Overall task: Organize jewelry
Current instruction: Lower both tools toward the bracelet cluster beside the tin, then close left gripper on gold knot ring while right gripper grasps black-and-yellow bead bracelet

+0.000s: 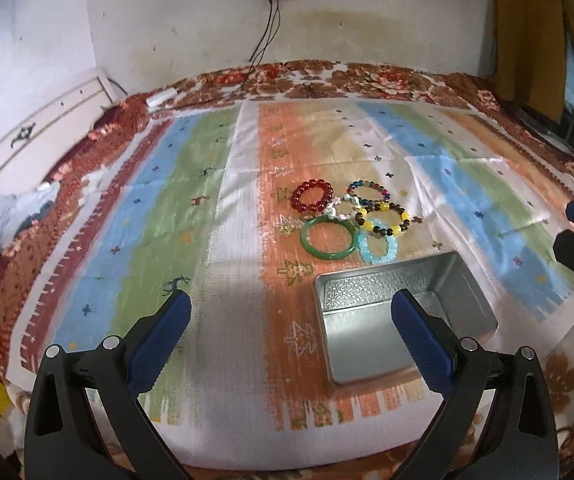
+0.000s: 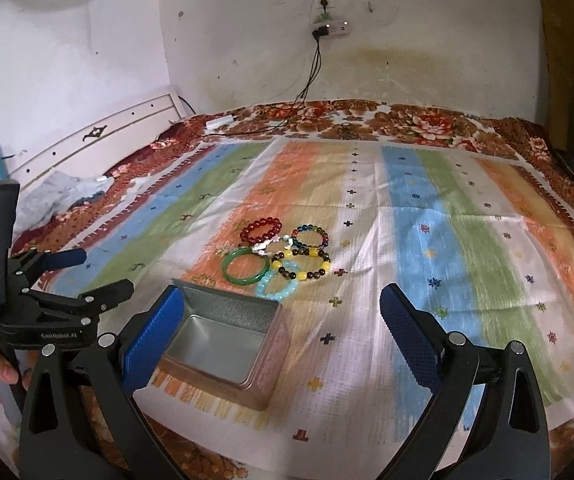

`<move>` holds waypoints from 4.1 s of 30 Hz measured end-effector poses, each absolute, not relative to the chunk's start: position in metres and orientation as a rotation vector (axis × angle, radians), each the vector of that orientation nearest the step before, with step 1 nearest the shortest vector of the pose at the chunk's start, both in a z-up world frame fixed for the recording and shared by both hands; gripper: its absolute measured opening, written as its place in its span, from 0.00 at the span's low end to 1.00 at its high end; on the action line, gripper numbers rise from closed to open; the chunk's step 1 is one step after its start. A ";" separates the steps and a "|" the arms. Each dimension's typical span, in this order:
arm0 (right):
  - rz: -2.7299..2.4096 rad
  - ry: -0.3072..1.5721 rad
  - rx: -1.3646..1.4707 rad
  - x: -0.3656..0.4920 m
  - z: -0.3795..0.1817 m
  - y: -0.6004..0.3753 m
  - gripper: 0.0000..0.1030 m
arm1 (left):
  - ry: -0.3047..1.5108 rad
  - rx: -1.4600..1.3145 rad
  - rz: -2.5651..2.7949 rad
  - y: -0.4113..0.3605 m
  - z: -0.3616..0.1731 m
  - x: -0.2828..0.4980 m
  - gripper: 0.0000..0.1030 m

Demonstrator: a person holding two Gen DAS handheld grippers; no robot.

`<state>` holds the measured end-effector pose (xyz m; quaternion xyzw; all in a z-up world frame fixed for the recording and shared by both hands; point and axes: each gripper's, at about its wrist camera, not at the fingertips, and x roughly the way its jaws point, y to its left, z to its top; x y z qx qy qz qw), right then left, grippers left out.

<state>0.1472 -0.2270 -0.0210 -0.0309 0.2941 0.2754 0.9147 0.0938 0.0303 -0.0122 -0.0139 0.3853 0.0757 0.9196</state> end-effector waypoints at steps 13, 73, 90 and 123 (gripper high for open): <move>0.573 0.592 -0.065 0.177 -0.014 -0.223 0.96 | 0.849 -0.010 0.208 0.051 -0.018 0.131 0.95; 0.512 1.085 -0.001 0.347 -0.112 -0.168 0.77 | 1.226 -0.316 0.093 0.113 -0.097 0.293 0.57; 0.469 1.208 -0.020 0.369 -0.146 -0.151 0.49 | 1.268 -0.310 0.081 0.112 -0.116 0.308 0.46; 0.428 1.263 -0.070 0.381 -0.157 -0.146 0.12 | 1.341 -0.093 0.038 0.077 -0.124 0.315 0.17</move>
